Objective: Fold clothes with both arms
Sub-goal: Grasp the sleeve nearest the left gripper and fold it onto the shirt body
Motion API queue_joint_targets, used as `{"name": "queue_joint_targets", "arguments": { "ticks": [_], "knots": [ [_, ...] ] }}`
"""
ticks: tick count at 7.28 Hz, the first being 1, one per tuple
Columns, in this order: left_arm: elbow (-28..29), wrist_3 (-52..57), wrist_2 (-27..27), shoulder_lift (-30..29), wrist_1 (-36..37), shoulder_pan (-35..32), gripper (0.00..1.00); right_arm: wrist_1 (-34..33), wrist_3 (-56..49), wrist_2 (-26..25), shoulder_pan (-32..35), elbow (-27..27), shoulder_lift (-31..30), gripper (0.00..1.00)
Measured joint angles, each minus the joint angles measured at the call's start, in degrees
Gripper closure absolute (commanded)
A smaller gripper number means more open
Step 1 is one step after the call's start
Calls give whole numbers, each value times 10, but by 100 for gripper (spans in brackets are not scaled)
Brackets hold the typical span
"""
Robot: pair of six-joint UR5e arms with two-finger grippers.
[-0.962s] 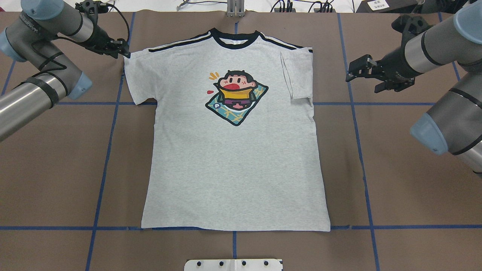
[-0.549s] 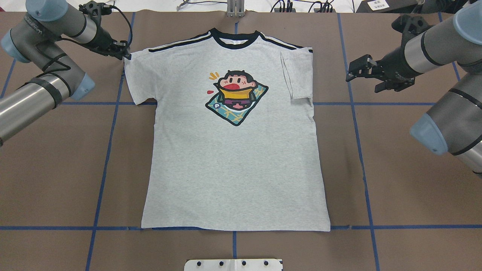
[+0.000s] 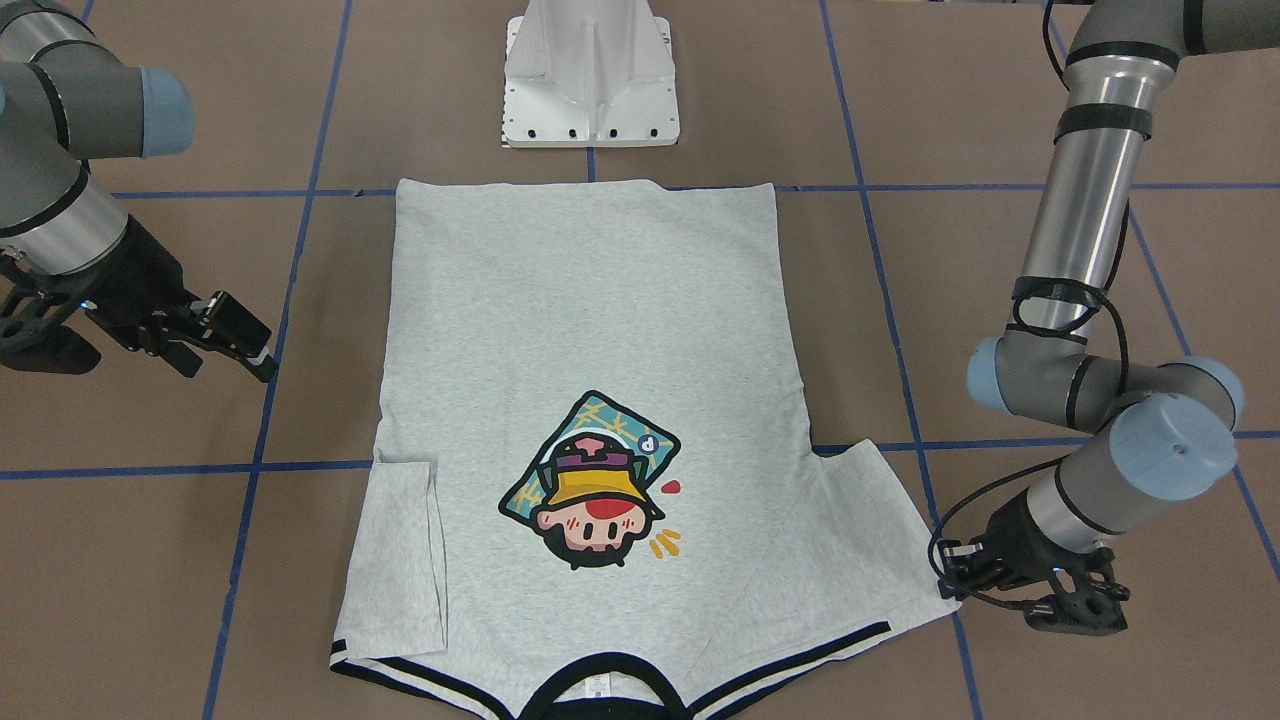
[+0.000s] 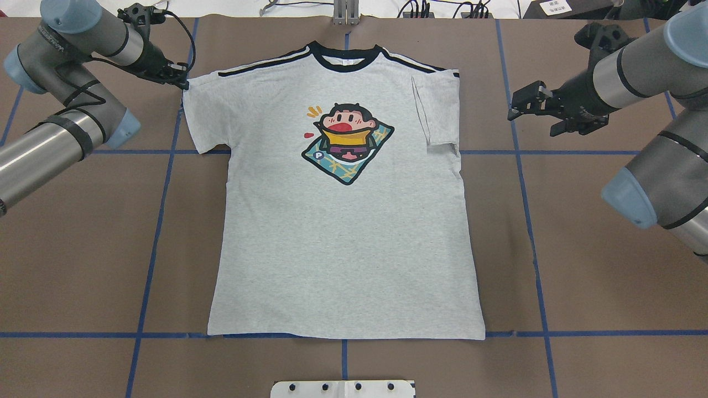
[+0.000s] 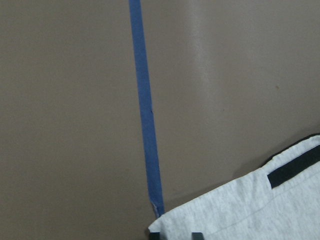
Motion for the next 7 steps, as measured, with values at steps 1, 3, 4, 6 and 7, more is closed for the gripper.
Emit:
{"name": "queue_joint_targets", "arguments": {
  "ticks": [1,3,4,6,7],
  "knots": [
    [-8,-8,-3,-6,1,-1,100,0,0,0,0,0,0,0],
    [-74,-64,-9,-7,11,-1,100,0,0,1,0,0,0,0],
    [-119,-103,-7,-4,22,10,100,0,0,1,-1,0,0,0],
    [-168,-184,39,-12,34,58,100,0,0,1,-1,-2,0,0],
    [-165,-200,85,-28,45,82,100,0,-1,1,-1,-4,0,0]
  ]
}}
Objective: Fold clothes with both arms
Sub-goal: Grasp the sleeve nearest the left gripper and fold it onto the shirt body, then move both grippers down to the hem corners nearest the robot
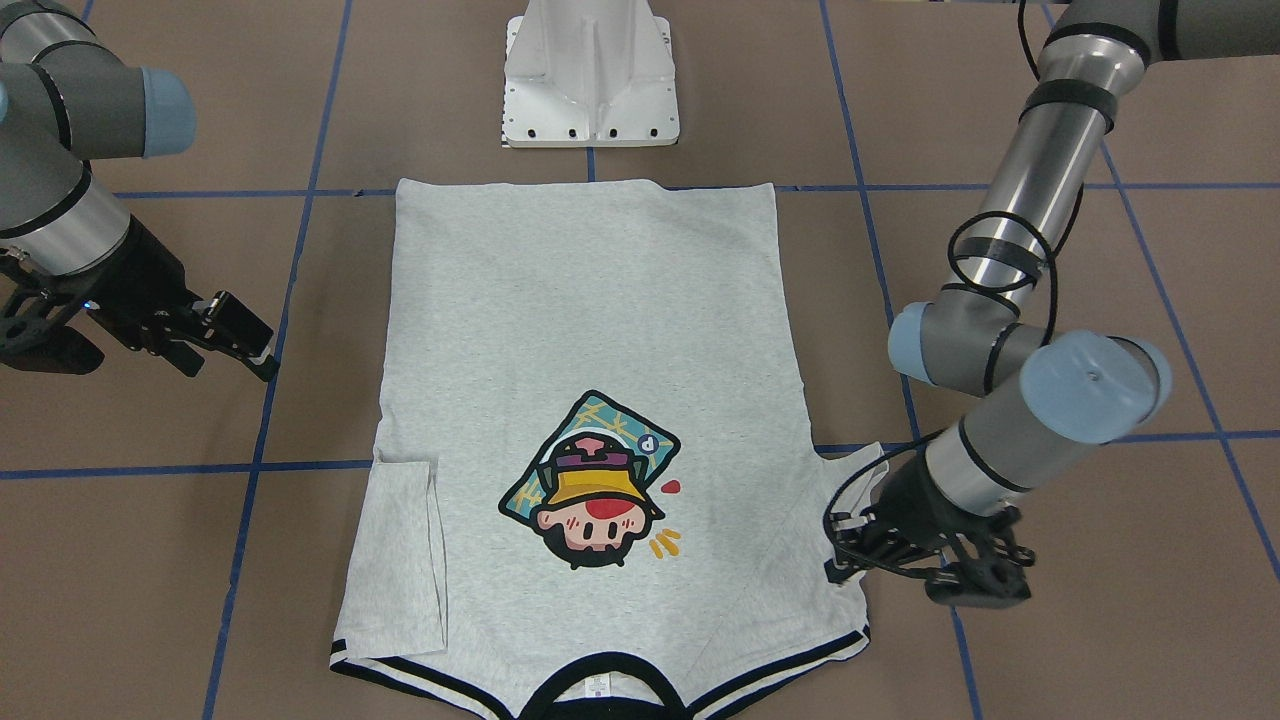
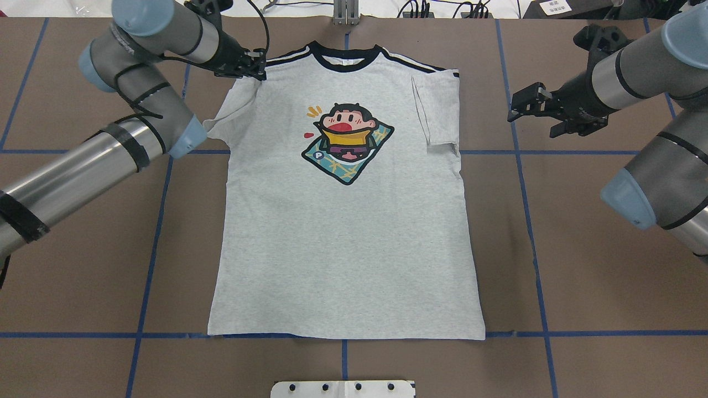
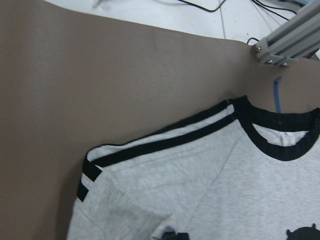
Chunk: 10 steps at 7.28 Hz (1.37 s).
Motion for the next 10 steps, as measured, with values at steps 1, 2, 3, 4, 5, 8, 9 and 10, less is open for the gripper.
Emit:
{"name": "queue_joint_targets", "arguments": {
  "ticks": [1,2,3,4,5,8,9,10],
  "knots": [
    [17,-4,33,-18,10,12,100,0,0,0,0,-1,0,0],
    [36,-3,57,-29,14,18,100,0,-1,-1,-1,-2,1,0],
    [48,-3,72,-34,15,21,100,0,-1,-1,-3,-3,1,0],
    [53,-2,79,-37,15,22,53,0,0,-2,-5,-5,2,0],
    [55,-2,83,-39,16,22,45,0,2,-3,-9,-5,4,0],
    [33,-3,82,-34,18,21,40,-5,20,-13,-27,-4,13,0],
    [-20,-4,68,-9,29,20,34,-6,58,-44,-51,4,16,0],
    [-98,-7,37,33,49,21,31,-10,111,-96,-94,23,13,0]
  ]
}}
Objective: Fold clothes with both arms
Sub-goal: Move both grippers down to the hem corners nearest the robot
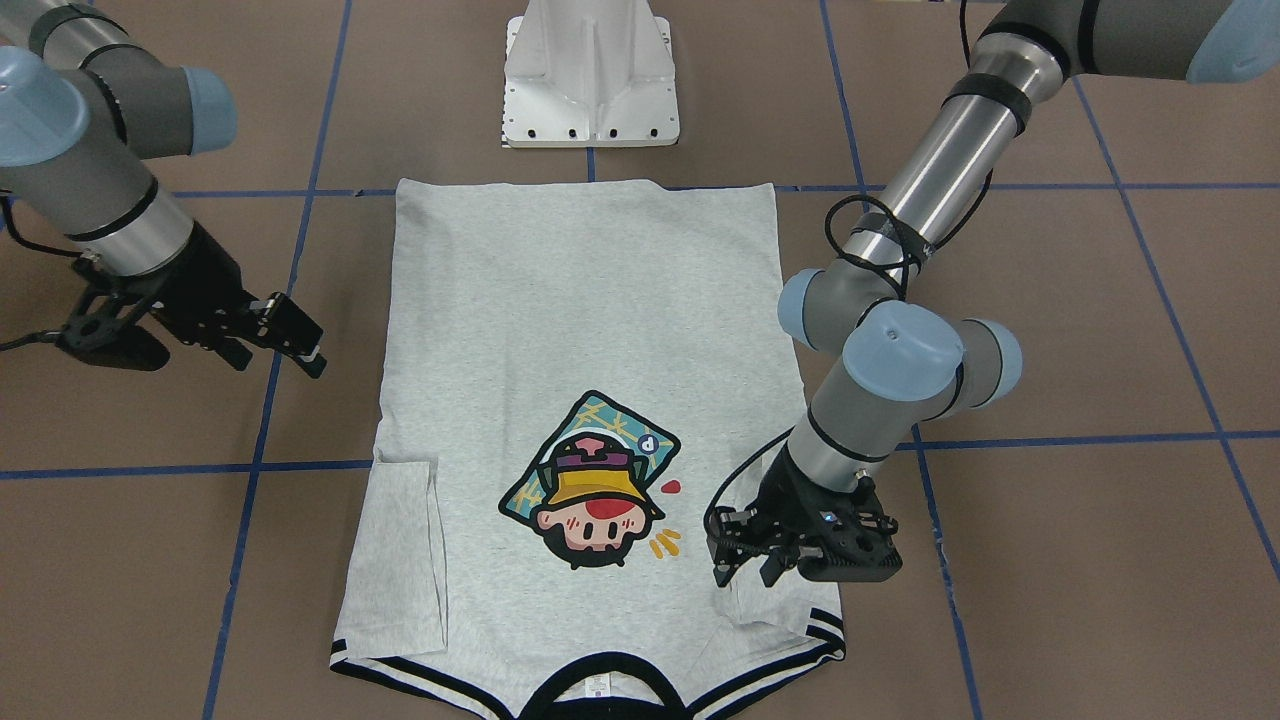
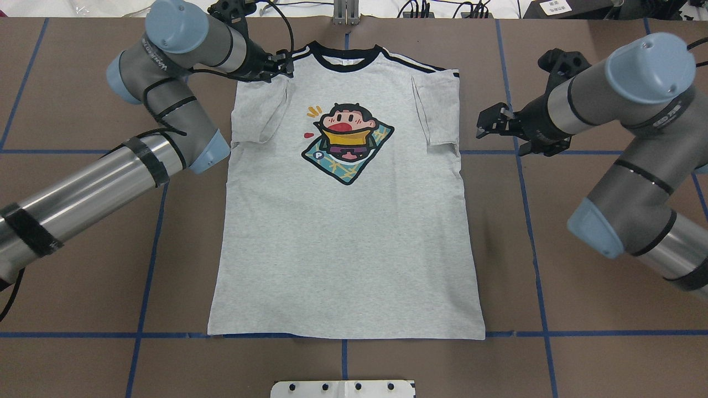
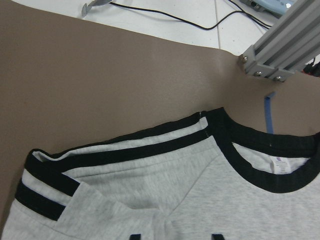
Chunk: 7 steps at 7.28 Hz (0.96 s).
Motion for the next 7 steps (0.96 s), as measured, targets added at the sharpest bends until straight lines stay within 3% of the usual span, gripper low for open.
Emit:
{"name": "queue_joint_targets", "arguments": {
  "ticks": [2,3,5,7],
  "knots": [
    [-159,-5,-47,96,27,10,27,-56,120,-78,-100,72,-24,1],
    [-210,-9,-63,134,31,18,25,-86,180,-109,-155,113,-45,2],
    [-292,-25,-85,208,33,35,25,-106,319,-217,-284,170,-94,3],
    [-321,-30,-86,237,33,48,25,-126,430,-309,-377,181,-121,6]
  ]
}}
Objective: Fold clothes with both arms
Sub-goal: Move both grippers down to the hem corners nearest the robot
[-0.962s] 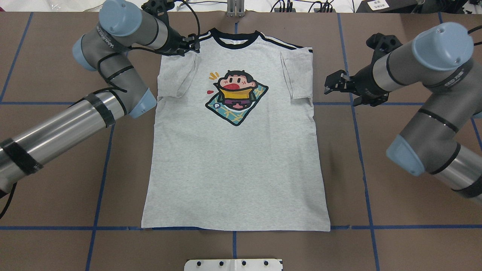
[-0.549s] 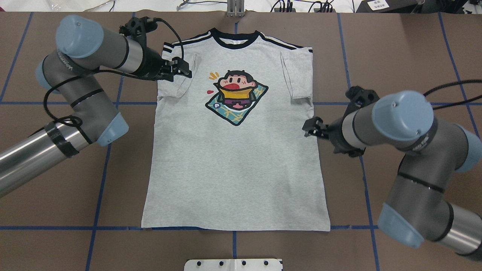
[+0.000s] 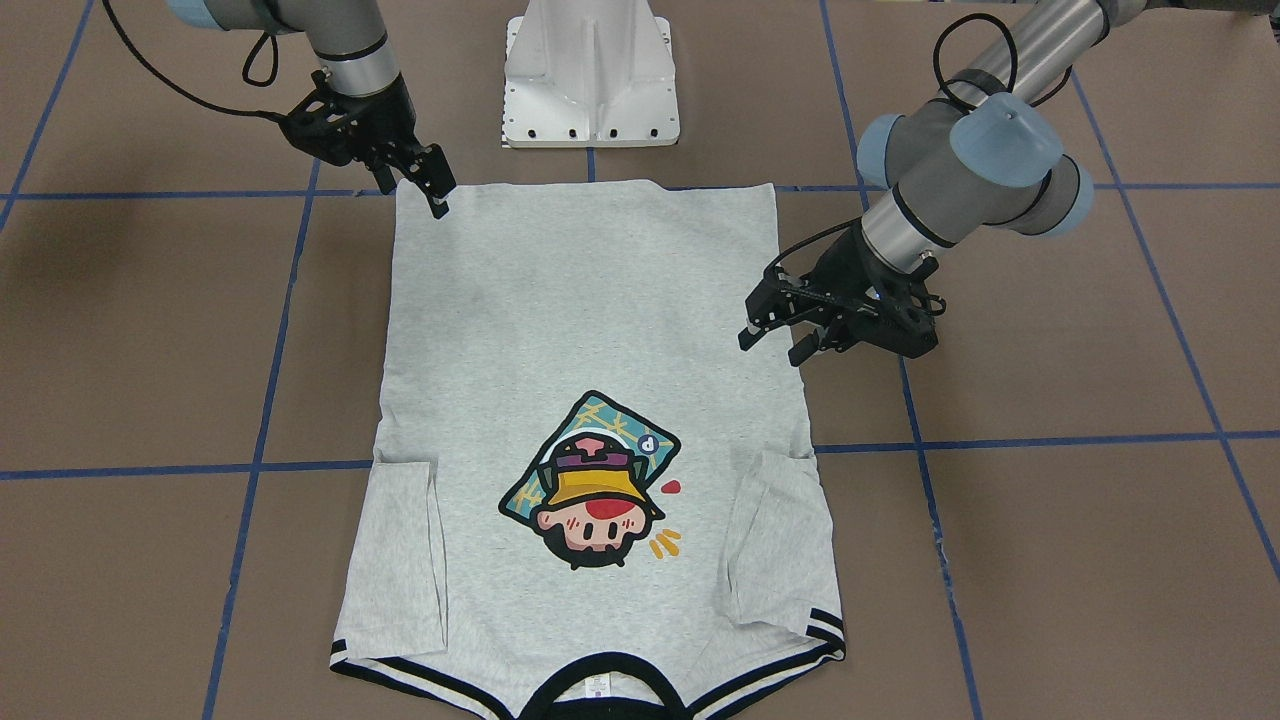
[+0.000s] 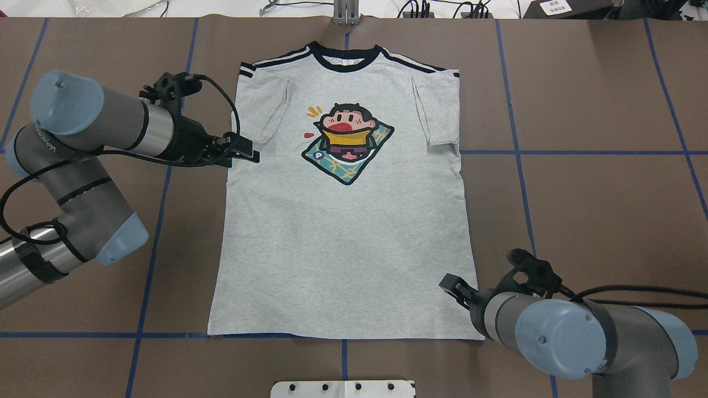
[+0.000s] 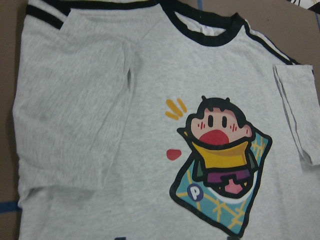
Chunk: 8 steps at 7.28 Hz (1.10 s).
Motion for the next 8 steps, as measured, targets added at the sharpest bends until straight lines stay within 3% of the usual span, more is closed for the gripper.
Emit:
{"name": "queue_joint_targets", "arguments": {
  "ticks": [3,8],
  "knots": [
    [-3,-3,2,3,0,12,25,-10,83,-28,-44,-1,-28,8],
    [2,-2,3,4,1,18,25,-11,112,-47,-66,-17,-24,12]
  ]
}}
